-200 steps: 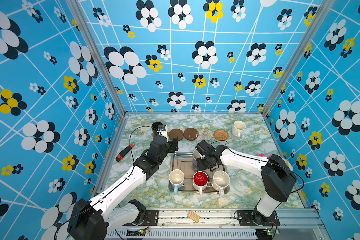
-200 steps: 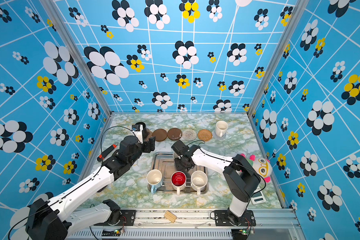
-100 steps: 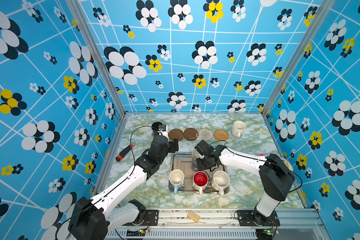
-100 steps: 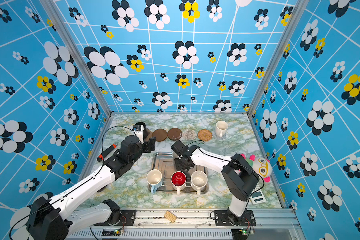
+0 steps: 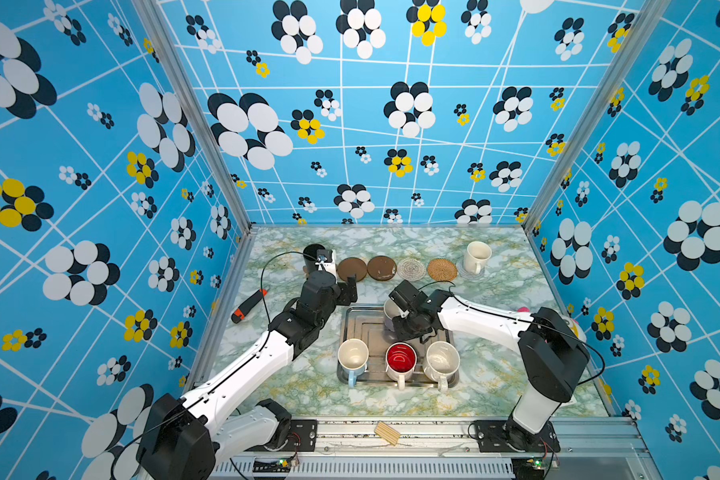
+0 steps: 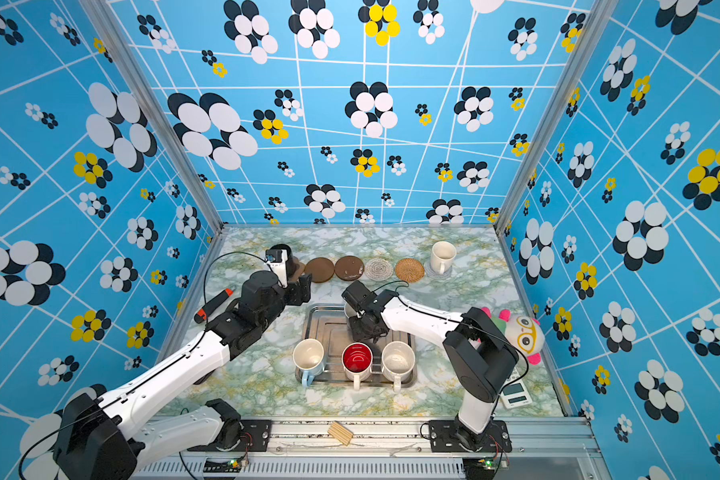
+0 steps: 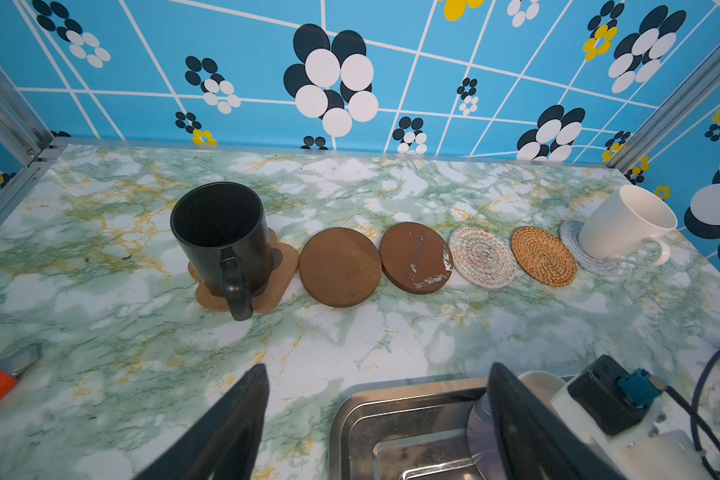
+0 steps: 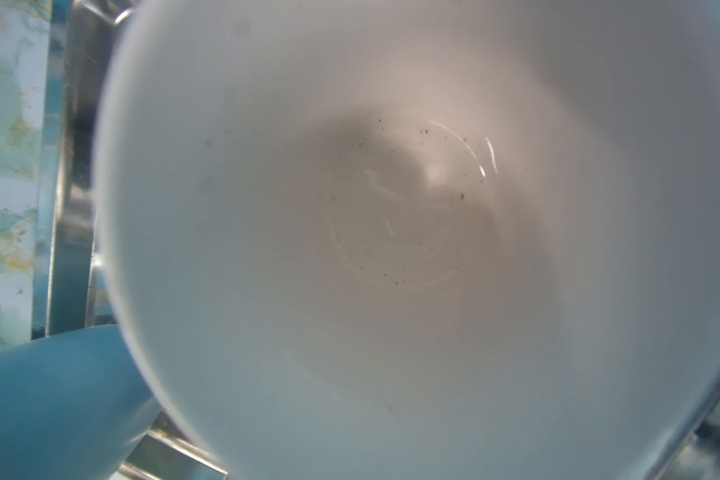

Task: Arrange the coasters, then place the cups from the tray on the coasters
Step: 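Grasp the lavender mug with the right gripper and lift it off the tray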

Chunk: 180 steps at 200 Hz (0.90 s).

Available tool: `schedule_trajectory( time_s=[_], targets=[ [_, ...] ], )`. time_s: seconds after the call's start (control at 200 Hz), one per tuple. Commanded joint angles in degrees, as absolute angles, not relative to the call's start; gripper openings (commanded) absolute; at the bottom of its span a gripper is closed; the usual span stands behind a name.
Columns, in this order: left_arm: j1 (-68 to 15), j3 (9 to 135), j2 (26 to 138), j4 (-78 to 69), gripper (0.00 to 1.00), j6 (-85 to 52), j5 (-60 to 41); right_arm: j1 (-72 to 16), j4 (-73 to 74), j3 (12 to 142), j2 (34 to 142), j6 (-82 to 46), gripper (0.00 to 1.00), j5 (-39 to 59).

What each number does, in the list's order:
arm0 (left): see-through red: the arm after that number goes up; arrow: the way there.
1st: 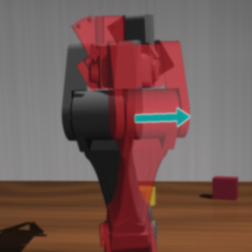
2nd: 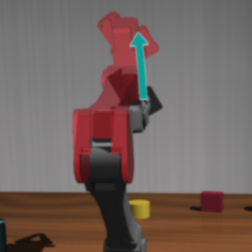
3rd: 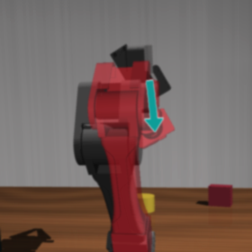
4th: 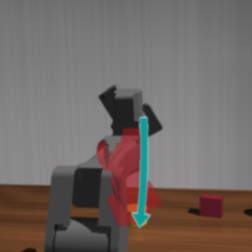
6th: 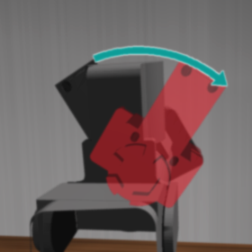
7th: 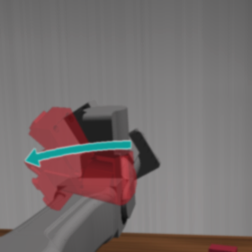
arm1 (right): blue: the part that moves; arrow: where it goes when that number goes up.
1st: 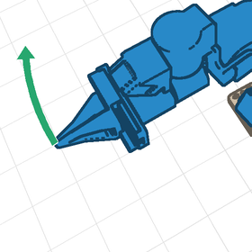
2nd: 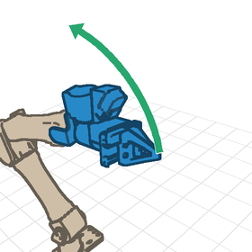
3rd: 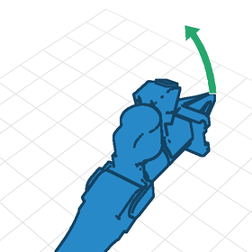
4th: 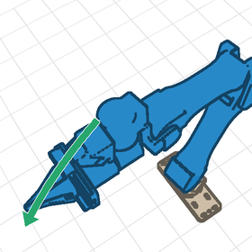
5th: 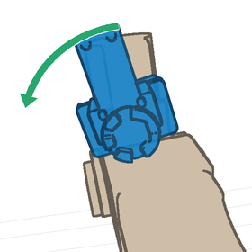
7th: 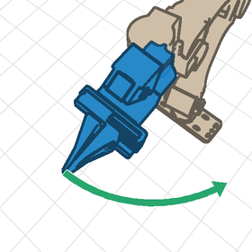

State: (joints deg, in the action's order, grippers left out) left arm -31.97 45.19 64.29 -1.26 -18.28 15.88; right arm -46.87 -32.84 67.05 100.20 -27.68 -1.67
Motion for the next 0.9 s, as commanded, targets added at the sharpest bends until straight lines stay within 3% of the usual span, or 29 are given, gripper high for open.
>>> schedule_trajectory(
  time_s=[0.0, 0.895],
  targets=[
    [-32.17, 47.03, 64.59, -0.66, 0.84, -17.14, 16.44, -47.29, -35.25, 68.81, 98.88, -27.25, 0.00, -3.92],
    [-32.17, 47.66, 64.95, 0.88, 0.84, -16.70, 17.05, -47.28, -37.77, 70.93, 94.74, -25.59, 0.00, -10.33]
  ],
)
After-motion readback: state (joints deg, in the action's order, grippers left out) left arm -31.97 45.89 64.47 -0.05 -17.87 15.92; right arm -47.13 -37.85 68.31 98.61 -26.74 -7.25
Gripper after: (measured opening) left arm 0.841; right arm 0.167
